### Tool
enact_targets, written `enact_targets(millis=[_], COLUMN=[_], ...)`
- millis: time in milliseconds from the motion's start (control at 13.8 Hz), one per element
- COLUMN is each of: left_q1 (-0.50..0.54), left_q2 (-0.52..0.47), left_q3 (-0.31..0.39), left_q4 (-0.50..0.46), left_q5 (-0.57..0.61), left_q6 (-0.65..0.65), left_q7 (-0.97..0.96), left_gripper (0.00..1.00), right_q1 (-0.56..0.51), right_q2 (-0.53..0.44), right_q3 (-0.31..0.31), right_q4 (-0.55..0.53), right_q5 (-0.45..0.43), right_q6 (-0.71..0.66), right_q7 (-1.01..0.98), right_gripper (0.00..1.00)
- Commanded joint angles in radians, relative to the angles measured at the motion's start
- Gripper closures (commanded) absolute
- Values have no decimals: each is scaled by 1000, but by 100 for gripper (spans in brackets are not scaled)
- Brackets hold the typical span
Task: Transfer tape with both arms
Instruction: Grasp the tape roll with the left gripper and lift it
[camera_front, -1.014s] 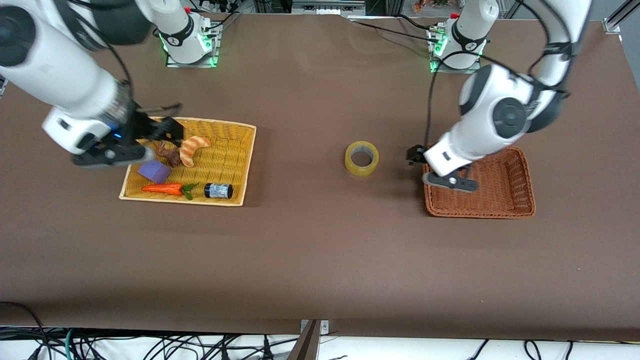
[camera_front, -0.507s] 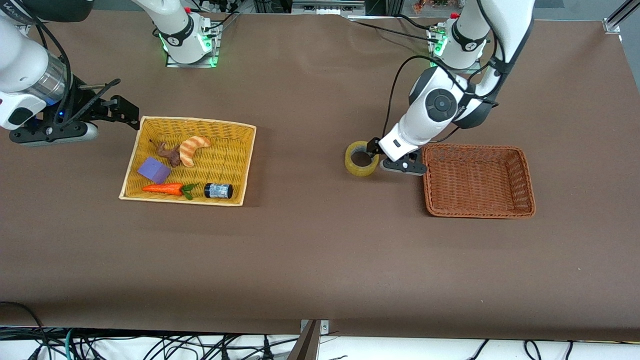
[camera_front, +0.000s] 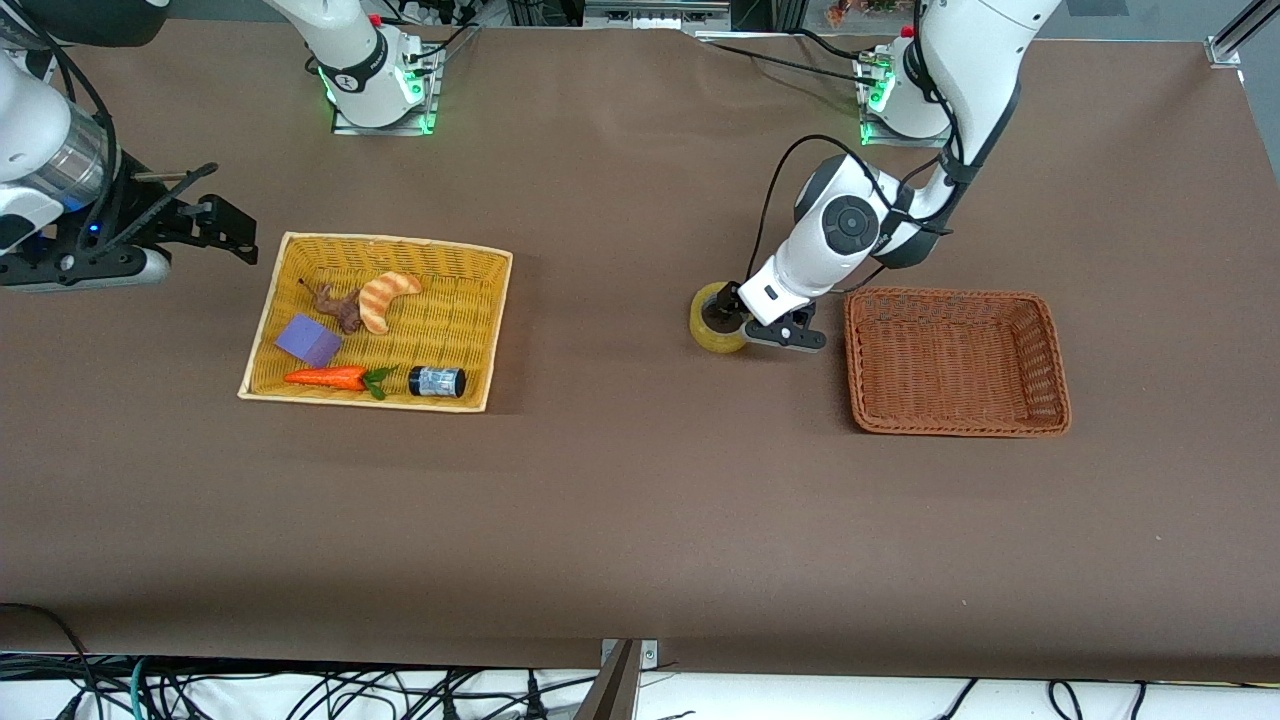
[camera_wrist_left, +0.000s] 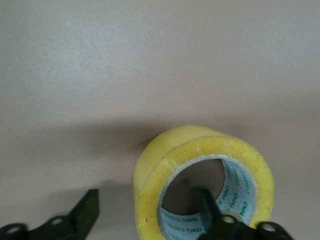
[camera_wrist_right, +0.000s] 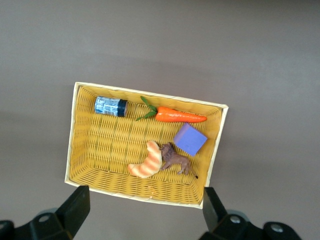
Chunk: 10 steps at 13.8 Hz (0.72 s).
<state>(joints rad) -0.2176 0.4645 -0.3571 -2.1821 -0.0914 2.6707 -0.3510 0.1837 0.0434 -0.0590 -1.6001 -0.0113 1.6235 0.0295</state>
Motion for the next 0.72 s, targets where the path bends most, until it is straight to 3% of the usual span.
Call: enact_targets(millis=[0,72,145,434,652], left_q1=[-2,6,7,12,70], left_q2=[46,40,34,-1,-20], left_q3=[1,0,0,7,10], left_q4=[-1,-1,1,31,206], left_q5=[61,61,61,61,62], left_q6=[64,64,63,-24,-328], left_q7=[-13,-13,-14,-28,-26], left_gripper=[61,82,97,100,100], right_q1=[-13,-13,-12,-17,-20], right_q2=[12,12,12,13,13], right_q3=[-1,2,2,1,-12], right_q4=[28,28,28,28,31], right_q5=[3,-1,-10,-1,-1], right_q6=[-20,-20,-20,-20,-14], right_q7=[-7,-7,-3,-8,-6], right_gripper=[0,0,0,0,0])
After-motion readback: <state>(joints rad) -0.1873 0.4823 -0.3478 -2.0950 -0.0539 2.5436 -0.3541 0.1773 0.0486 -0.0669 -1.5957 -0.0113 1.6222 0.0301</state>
